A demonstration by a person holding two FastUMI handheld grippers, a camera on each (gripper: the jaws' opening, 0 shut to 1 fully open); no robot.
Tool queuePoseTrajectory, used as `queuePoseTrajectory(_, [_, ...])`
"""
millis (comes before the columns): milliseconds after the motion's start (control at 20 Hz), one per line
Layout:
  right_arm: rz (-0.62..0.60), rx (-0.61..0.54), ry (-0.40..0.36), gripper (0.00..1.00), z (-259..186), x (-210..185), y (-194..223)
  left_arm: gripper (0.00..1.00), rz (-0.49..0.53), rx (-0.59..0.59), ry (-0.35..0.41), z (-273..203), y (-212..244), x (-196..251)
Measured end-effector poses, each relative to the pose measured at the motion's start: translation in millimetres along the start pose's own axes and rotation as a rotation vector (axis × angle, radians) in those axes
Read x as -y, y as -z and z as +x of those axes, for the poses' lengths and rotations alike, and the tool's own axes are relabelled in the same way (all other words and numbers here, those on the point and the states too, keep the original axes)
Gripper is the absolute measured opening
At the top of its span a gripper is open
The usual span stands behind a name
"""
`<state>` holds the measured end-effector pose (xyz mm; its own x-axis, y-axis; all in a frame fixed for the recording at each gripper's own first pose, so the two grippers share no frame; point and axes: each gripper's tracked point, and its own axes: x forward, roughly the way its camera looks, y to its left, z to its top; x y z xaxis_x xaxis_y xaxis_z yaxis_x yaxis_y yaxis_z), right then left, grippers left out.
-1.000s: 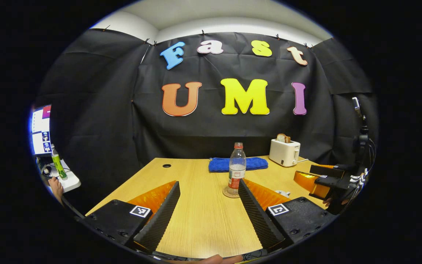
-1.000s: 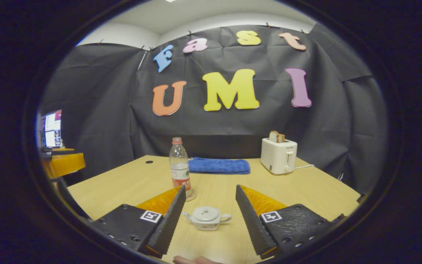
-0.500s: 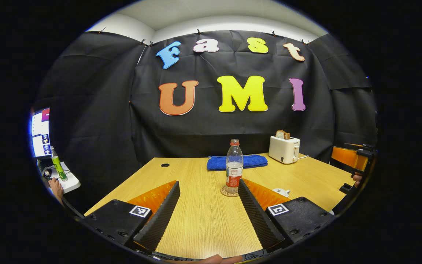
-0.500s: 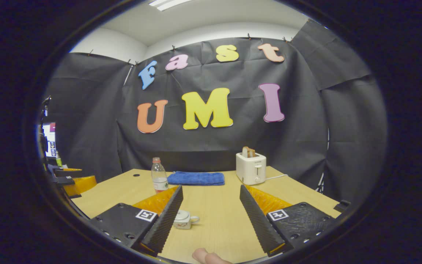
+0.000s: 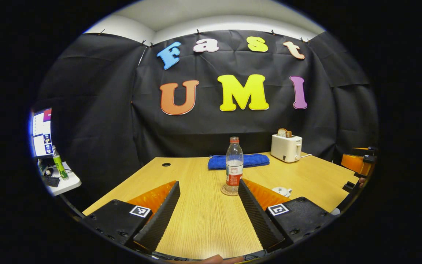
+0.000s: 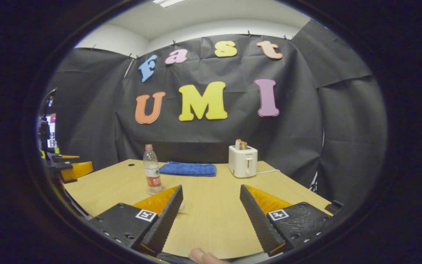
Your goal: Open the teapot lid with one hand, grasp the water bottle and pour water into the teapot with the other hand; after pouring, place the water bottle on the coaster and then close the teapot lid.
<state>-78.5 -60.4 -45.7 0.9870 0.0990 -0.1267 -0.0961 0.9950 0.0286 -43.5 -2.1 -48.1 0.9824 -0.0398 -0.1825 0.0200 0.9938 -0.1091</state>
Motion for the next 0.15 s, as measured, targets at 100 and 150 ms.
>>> queuePoseTrajectory(100, [-0.016,0.003,-0.011,0.92,0.0,-6.0,1.3,1.0,-0.022,0.01,-0.003,1.0,-2.4,4.6])
queuePoseTrajectory(150, [-0.025,0.002,-0.013,0.92,-0.1,-7.2,2.5,0.96,-0.032,0.012,0.008,1.2,-0.9,7.7])
